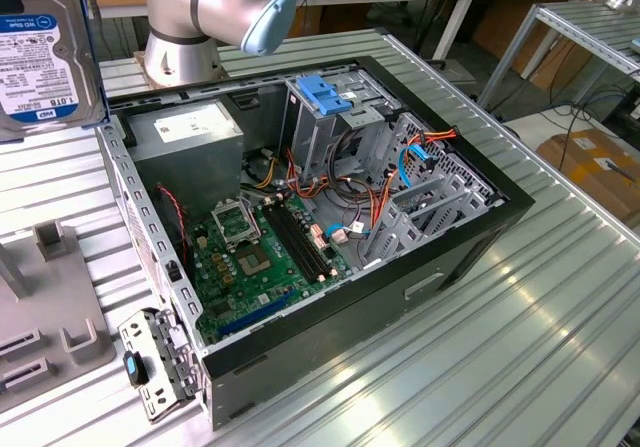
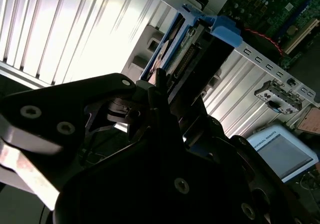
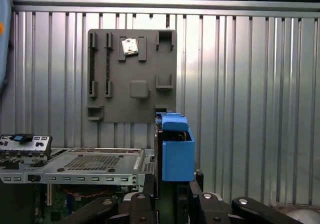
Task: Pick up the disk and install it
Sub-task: 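Pick up the disk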
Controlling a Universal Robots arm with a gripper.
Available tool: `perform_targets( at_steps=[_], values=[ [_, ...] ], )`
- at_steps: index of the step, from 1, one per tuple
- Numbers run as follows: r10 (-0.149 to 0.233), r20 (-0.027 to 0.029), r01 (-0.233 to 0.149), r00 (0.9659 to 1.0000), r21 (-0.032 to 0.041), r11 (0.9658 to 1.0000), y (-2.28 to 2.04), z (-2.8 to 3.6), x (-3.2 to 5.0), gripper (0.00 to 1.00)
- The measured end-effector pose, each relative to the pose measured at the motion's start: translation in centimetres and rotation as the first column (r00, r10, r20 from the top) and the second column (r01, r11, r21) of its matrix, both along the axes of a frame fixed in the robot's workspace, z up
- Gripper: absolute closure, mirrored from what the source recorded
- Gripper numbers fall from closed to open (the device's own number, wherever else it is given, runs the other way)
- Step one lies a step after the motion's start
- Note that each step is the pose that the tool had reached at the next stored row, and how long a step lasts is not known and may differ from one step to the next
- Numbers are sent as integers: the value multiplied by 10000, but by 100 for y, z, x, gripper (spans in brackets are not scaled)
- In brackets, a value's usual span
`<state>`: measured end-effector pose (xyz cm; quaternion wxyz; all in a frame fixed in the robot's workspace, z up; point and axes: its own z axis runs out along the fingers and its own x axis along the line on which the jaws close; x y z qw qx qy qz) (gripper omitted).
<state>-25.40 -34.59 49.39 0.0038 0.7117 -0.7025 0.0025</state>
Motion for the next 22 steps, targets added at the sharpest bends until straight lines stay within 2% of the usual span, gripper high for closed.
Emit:
perform_targets(
  at_steps=[22],
  values=[
    [0, 0, 0, 10000, 0, 10000, 0, 0, 200, 65]
  ],
)
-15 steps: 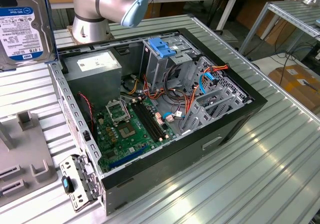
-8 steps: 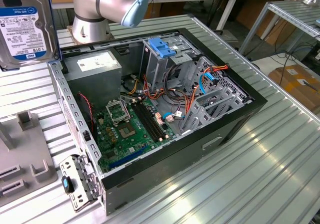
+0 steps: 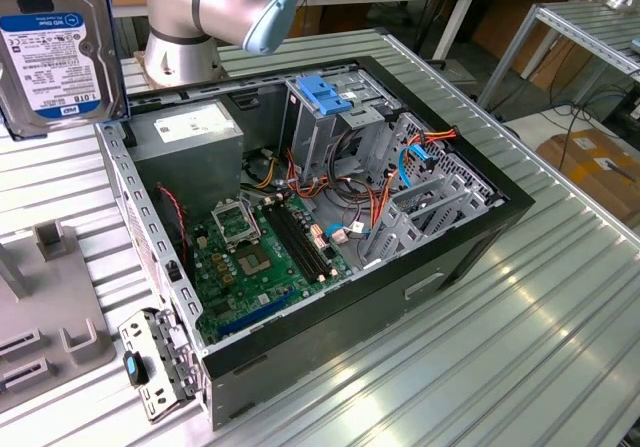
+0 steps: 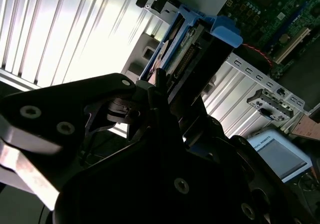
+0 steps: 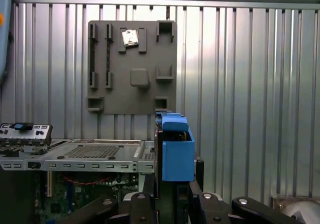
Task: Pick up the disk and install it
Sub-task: 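Pick up the disk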
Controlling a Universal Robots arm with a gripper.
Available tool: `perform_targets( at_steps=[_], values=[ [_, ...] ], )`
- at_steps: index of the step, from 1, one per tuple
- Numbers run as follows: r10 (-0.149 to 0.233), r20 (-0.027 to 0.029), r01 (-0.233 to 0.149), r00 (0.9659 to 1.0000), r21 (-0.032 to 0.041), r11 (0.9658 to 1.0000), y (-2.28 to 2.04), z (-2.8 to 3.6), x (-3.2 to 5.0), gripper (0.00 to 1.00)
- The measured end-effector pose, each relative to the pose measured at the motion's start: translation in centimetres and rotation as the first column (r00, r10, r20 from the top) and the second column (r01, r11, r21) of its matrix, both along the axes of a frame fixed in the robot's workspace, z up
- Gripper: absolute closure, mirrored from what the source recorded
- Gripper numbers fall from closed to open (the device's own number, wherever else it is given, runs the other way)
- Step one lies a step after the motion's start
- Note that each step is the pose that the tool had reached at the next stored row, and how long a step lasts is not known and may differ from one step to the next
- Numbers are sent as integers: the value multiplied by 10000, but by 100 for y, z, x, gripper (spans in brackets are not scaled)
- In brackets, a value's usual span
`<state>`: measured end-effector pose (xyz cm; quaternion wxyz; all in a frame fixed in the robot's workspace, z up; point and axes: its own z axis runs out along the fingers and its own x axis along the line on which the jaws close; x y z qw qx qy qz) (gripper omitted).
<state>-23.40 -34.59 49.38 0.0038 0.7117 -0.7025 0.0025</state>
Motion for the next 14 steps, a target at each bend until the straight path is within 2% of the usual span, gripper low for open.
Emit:
perform_targets(
  at_steps=[11, 14],
  values=[
    [1, -1, -1, 10000, 0, 10000, 0, 0, 111, 65],
    [0, 0, 0, 10000, 0, 10000, 0, 0, 183, 65]
  ],
)
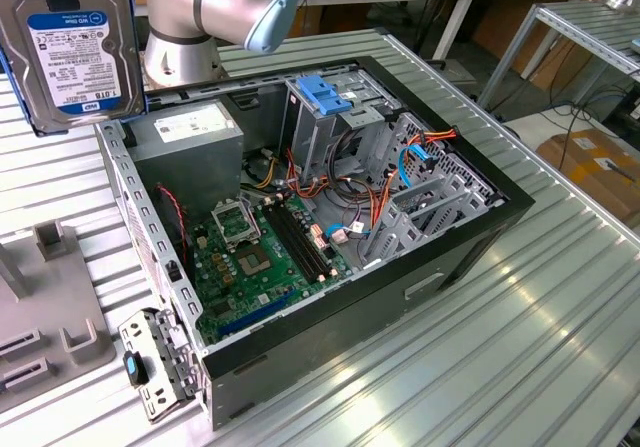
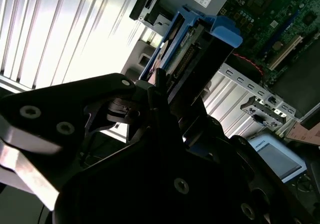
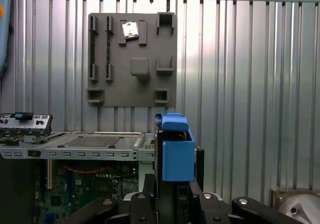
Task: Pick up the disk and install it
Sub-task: 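Pick up the disk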
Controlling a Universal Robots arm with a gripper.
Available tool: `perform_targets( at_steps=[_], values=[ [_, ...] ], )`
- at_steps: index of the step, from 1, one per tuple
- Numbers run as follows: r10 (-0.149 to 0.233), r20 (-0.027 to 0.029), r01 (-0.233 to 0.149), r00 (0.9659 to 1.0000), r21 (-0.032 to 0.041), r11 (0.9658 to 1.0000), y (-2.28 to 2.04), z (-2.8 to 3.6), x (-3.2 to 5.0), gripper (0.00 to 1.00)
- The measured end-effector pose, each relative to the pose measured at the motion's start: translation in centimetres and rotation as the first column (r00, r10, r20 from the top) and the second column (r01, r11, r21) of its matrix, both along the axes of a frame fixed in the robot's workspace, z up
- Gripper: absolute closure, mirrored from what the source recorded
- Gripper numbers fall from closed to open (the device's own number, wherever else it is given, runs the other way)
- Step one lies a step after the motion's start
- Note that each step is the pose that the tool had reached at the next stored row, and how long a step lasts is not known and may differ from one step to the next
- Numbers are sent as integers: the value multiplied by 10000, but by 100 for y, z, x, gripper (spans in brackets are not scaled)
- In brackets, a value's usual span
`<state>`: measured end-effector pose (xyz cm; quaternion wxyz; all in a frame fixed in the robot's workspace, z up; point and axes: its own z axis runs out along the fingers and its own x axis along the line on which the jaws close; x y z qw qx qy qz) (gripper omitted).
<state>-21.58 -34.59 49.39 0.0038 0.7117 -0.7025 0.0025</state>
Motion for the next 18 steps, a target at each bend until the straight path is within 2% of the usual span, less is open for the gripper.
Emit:
perform_targets(
  at_steps=[11, 14, 18],
  values=[
    [0, 0, 0, 10000, 0, 10000, 0, 0, 113, 65],
    [0, 0, 0, 10000, 0, 10000, 0, 0, 178, 65],
    [0, 0, 0, 10000, -1, 10000, 0, 0, 224, 65]
  ],
)
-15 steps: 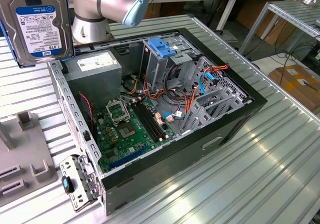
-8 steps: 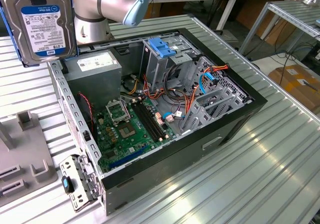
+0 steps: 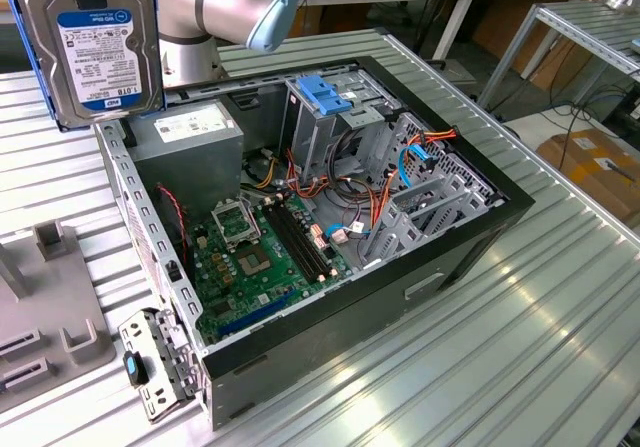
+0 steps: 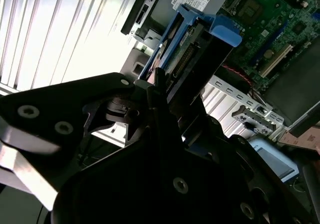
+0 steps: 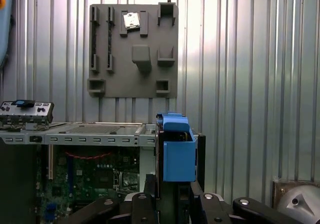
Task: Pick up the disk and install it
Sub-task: 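Pick up the disk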
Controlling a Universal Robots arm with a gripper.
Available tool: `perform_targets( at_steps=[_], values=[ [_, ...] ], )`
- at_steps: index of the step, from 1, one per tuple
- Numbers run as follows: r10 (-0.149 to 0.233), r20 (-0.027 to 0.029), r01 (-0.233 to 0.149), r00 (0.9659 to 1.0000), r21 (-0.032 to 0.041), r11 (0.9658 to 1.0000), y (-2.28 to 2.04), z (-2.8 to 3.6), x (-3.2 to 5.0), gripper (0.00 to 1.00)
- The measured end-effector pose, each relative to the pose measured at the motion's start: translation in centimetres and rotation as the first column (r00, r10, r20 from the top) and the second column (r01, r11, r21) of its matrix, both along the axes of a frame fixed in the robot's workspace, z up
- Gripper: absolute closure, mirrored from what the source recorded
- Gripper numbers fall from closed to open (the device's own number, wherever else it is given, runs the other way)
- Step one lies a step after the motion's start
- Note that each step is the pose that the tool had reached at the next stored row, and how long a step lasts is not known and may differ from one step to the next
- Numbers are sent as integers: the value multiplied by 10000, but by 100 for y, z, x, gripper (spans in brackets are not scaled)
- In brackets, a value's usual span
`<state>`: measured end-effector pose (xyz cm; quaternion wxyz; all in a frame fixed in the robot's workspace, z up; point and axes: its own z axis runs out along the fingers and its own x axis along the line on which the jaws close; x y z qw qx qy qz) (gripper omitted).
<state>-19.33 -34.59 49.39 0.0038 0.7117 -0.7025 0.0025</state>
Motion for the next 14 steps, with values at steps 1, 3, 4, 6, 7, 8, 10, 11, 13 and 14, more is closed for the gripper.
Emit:
perform_targets(
  at_steps=[1, 3, 4, 6, 7, 8, 10, 11, 13, 14],
  values=[
    [0, 0, 0, 10000, 0, 10000, 0, 0, 16, 65],
    [0, -1, 0, 10000, 0, 10000, 0, 0, 33, 65],
    [0, -1, 0, 10000, 0, 10000, 0, 0, 43, 65],
    [0, 0, 0, 10000, 0, 10000, 0, 0, 59, 65],
    [0, 0, 0, 10000, 0, 10000, 0, 0, 64, 65],
    [0, 0, 0, 10000, 0, 10000, 0, 0, 70, 65],
    [0, 0, 0, 10000, 0, 10000, 0, 0, 85, 65],
    [0, 0, 0, 10000, 0, 10000, 0, 0, 100, 65],
    [0, 0, 0, 10000, 0, 10000, 0, 0, 111, 65],
    [1, 0, -1, 10000, 1, 10000, 0, 0, 116, 65]
  ],
)
